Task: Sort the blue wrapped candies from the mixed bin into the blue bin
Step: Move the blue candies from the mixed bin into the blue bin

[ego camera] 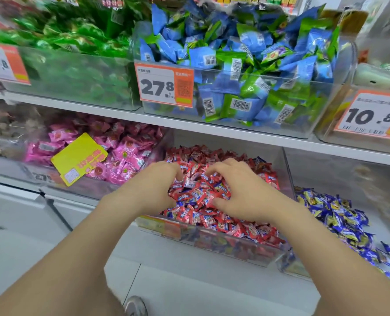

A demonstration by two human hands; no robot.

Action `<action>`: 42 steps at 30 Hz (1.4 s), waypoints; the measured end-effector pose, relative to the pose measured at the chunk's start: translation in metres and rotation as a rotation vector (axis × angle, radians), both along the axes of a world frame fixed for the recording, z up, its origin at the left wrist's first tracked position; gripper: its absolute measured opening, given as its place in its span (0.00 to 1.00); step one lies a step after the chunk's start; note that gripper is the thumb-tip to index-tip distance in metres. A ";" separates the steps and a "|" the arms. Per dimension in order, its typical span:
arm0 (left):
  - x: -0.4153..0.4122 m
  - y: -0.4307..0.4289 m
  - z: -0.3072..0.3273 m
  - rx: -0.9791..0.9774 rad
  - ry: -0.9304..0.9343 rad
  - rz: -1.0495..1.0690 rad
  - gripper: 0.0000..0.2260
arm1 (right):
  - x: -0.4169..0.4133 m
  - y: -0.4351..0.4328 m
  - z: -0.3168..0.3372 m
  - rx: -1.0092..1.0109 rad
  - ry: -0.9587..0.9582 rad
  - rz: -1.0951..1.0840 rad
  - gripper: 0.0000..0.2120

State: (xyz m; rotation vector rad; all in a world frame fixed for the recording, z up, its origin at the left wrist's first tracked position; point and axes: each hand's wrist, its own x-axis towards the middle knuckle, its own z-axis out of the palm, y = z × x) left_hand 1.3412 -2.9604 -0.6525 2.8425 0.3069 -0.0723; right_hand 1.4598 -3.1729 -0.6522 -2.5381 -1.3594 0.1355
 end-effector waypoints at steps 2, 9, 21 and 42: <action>-0.003 0.000 -0.006 0.052 0.094 0.025 0.24 | -0.005 0.012 -0.004 0.025 0.030 0.094 0.30; 0.010 0.005 -0.009 0.022 0.190 -0.054 0.29 | 0.014 0.020 0.002 0.046 -0.099 -0.009 0.11; 0.031 0.014 -0.015 -0.132 -0.067 -0.114 0.11 | 0.013 0.001 0.011 0.155 0.021 -0.084 0.13; 0.030 0.016 -0.018 -0.080 0.025 -0.099 0.18 | -0.001 0.025 0.011 -0.072 -0.067 -0.141 0.10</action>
